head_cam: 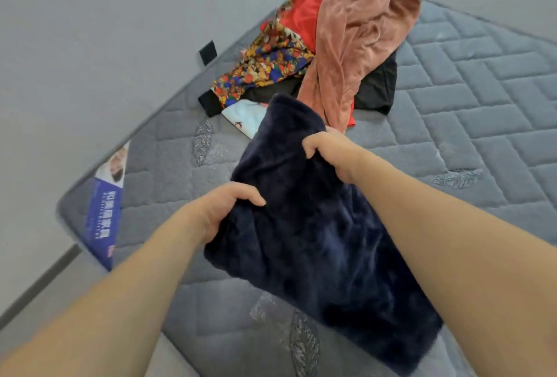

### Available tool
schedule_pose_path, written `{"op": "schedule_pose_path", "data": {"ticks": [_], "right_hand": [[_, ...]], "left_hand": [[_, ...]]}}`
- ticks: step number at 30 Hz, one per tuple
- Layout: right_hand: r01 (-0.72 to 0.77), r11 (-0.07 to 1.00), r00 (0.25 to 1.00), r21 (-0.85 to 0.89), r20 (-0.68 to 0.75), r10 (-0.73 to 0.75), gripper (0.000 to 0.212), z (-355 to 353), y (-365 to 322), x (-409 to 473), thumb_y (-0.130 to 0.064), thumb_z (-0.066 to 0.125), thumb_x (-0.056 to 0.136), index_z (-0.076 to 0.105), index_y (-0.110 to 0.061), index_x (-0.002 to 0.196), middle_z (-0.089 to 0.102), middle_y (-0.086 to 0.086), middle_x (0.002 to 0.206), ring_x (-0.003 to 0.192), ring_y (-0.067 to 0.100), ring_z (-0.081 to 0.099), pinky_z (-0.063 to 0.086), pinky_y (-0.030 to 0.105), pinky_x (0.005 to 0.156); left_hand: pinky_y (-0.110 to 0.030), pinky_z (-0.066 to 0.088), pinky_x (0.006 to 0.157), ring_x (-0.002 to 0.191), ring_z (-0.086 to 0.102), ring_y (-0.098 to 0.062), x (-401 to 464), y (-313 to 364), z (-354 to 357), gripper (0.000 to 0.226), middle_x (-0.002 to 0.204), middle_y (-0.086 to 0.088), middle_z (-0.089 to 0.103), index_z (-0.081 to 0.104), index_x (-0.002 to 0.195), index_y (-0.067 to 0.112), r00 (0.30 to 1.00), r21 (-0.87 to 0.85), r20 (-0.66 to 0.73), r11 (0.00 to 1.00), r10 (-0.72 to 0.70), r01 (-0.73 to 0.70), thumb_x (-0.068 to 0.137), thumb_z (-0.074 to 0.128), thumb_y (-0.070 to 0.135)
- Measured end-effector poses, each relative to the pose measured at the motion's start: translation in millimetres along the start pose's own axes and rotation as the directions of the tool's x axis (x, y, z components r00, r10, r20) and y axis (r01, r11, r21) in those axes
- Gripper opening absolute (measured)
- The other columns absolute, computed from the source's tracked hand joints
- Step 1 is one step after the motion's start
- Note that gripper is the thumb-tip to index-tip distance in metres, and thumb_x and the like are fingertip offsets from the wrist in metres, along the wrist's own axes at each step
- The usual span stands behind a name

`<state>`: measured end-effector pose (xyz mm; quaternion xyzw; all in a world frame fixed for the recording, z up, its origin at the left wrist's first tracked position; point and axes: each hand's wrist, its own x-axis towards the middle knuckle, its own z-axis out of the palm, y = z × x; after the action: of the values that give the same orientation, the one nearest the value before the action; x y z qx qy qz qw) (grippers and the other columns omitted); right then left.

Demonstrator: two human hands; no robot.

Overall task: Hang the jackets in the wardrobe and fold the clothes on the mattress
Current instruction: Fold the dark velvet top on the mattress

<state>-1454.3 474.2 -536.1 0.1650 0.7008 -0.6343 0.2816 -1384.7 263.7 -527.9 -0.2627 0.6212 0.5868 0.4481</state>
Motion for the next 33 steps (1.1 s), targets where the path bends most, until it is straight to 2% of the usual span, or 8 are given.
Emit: {"op": "schedule_pose_path", "data": {"ticks": [3,9,11,16,21,26,29,33], "right_hand": [[0.056,0.980,0.998,0.189,0.020,-0.061,0.017,-8.8,-59.0,-41.3,-0.009,0.050,0.037,0.044,-0.014,0.052,0.048,0.008,0.064,0.064,0.030,0.047,0.040,0.032,0.060],[0.210,0.875,0.978,0.436,-0.083,-0.194,0.028,-99.0,-66.8,-150.5,0.002,0.028,0.067,0.045,-0.012,0.049,0.050,0.002,0.052,0.050,0.026,0.051,0.044,0.024,0.052],[0.217,0.873,0.975,0.436,-0.147,-0.169,0.012,-137.4,-28.4,-182.4,-0.001,0.035,0.056,0.042,-0.011,0.057,0.049,0.003,0.057,0.054,0.027,0.050,0.044,0.025,0.054],[0.111,0.895,0.943,0.433,-0.331,0.043,0.018,-232.8,119.7,-267.8,-0.004,0.039,0.047,0.030,-0.017,0.055,0.037,0.000,0.052,0.050,0.024,0.038,0.034,0.024,0.048],[-0.205,0.927,0.767,0.315,-0.536,0.351,0.016,-303.5,278.5,-327.5,-0.005,0.043,0.035,0.032,-0.016,0.042,0.039,0.005,0.061,0.064,0.025,0.037,0.029,0.030,0.056],[-0.438,0.870,0.663,0.228,-0.571,0.484,0.027,-321.3,367.0,-349.5,0.016,0.038,0.070,0.039,-0.007,0.057,0.046,0.009,0.067,0.068,0.025,0.040,0.031,0.031,0.061],[-0.449,0.876,0.688,0.176,-0.558,0.465,0.027,-315.0,355.8,-327.6,0.018,0.037,0.078,0.044,-0.005,0.065,0.049,0.011,0.071,0.069,0.025,0.043,0.035,0.032,0.064],[-0.344,0.919,0.732,0.191,-0.558,0.390,0.024,-298.2,302.4,-291.4,0.012,0.041,0.076,0.052,-0.010,0.078,0.053,0.013,0.078,0.070,0.027,0.049,0.040,0.030,0.064]], "left_hand": [[-0.048,0.048,0.102,0.098,0.069,-0.036,-68.8,61.8,2.4,0.042,0.111,-0.021,0.071,0.077,0.098,0.004,0.987,0.062,0.083,0.988,0.136,-0.142,0.059,0.066,0.014],[-0.042,0.057,0.086,0.095,0.070,-0.033,-145.3,96.3,116.8,0.044,0.113,-0.019,0.071,0.078,0.100,0.008,0.926,0.187,0.331,0.949,0.184,-0.256,0.056,0.074,0.015],[-0.042,0.054,0.090,0.096,0.069,-0.033,-142.2,75.0,172.4,0.036,0.112,-0.018,0.071,0.079,0.098,0.009,0.923,0.234,0.363,0.947,0.126,-0.221,0.063,0.070,0.014],[-0.044,0.048,0.101,0.098,0.068,-0.031,-95.6,-25.2,315.6,0.035,0.112,-0.017,0.071,0.076,0.103,0.007,0.882,0.401,0.445,0.915,-0.152,-0.044,0.071,0.070,0.021],[-0.049,0.051,0.099,0.106,0.068,-0.033,-31.7,-156.6,430.3,0.045,0.109,-0.013,0.074,0.071,0.115,0.013,0.845,0.602,0.391,0.796,-0.366,0.066,0.072,0.079,0.024],[-0.050,0.055,0.092,0.100,0.070,-0.034,-3.7,-225.0,472.0,0.050,0.105,-0.009,0.075,0.070,0.116,0.021,0.841,0.686,0.346,0.723,-0.417,0.076,0.067,0.080,0.020],[-0.047,0.056,0.088,0.100,0.070,-0.035,2.4,-203.9,445.8,0.034,0.104,-0.010,0.075,0.072,0.106,0.022,0.876,0.666,0.336,0.745,-0.345,0.038,0.074,0.071,0.013],[-0.047,0.056,0.088,0.092,0.070,-0.027,14.9,-152.7,394.2,0.036,0.098,-0.004,0.074,0.067,0.102,0.021,0.983,0.703,0.181,0.703,-0.031,-0.107,0.066,0.073,0.023]]}}
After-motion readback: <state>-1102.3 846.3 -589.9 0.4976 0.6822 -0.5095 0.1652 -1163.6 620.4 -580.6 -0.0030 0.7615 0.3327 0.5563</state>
